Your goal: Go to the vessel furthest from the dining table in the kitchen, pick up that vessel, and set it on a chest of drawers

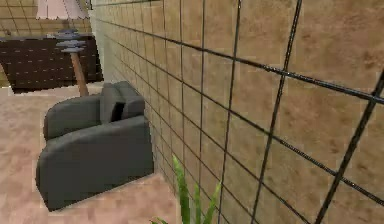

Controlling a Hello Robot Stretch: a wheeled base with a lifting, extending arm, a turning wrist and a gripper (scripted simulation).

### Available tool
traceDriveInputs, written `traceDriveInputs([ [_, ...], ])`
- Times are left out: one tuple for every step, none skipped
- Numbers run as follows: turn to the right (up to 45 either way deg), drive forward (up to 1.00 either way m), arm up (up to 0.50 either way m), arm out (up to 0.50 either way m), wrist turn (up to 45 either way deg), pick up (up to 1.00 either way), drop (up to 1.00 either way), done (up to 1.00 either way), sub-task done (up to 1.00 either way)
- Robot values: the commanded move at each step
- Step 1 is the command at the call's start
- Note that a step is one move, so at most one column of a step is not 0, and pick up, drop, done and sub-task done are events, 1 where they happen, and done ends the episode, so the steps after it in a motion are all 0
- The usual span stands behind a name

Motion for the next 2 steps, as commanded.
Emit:
traceDriveInputs([
  [-45.0,0.00,0.00,0.00,0.0,0.00,0.00,0.00,0.00],
  [-45.0,0.00,0.00,0.00,0.0,0.00,0.00,0.00,0.00],
])
